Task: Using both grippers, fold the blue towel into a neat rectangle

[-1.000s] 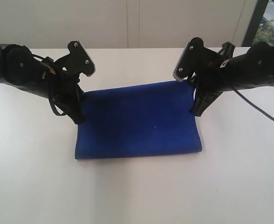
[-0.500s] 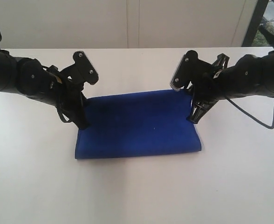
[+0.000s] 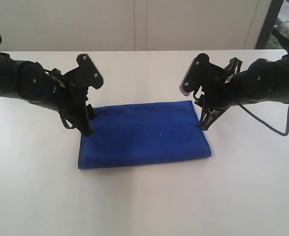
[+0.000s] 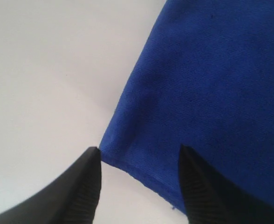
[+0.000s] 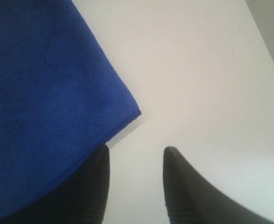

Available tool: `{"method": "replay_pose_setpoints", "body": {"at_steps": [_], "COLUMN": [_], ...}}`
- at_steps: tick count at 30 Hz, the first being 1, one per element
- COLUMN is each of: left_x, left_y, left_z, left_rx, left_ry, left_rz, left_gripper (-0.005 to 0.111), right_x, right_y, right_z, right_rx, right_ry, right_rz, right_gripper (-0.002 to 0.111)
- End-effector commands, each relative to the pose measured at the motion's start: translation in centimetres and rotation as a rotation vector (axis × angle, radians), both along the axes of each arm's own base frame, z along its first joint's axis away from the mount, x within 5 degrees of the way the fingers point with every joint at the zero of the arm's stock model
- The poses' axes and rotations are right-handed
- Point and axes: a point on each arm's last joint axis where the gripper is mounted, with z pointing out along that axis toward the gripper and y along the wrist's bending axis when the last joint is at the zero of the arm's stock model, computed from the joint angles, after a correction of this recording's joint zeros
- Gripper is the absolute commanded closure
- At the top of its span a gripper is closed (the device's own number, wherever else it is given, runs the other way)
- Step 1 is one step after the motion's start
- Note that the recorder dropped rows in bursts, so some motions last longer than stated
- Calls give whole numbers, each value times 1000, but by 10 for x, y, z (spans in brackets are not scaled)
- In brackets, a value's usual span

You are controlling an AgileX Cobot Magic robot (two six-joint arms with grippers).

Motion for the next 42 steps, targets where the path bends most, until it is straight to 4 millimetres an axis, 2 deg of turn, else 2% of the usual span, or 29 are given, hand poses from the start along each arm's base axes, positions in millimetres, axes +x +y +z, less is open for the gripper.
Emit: {"method": "replay_pose_setpoints", "body": {"at_steps": [1, 4, 6, 10, 12, 18, 22, 24, 27, 31, 36, 42], "left_x": [0, -3, -5, -8, -9, -10, -7, -4, -7, -16, -24, -28], "left_y": [1, 1, 3, 10, 13, 19, 36, 46, 54, 53, 50, 51], "left_z": [0, -1, 1, 11, 19, 52, 68, 68, 65, 58, 49, 40], "left_rx": [4, -22, -48, -115, -168, -246, -230, -229, -232, -211, -241, -249], "left_ry": [5, 47, 86, 142, 160, 349, 530, 572, 662, 739, 798, 814], "left_rz": [-1, 39, 80, 183, 248, 427, 571, 618, 651, 649, 663, 678], "left_gripper": [50, 52, 63, 93, 107, 107, 107, 107, 107, 107, 107, 107], "right_x": [1, 0, -4, -12, -13, -9, -7, -5, -2, 6, 17, 22], "right_y": [-1, -1, -1, 1, 4, 13, 16, 16, 17, 20, 21, 23], "right_z": [2, 5, 13, 22, 29, 59, 69, 64, 43, 19, 3, -22], "right_rx": [41, 249, 381, 397, 388, 406, 414, 412, 388, 370, 399, 383], "right_ry": [2, 63, 129, 244, 313, 503, 578, 593, 647, 674, 629, 659], "right_rz": [-44, -249, -376, -398, -389, -445, -486, -498, -528, -547, -577, -598], "right_gripper": [71, 74, 84, 108, 108, 108, 108, 108, 108, 108, 108, 108]}}
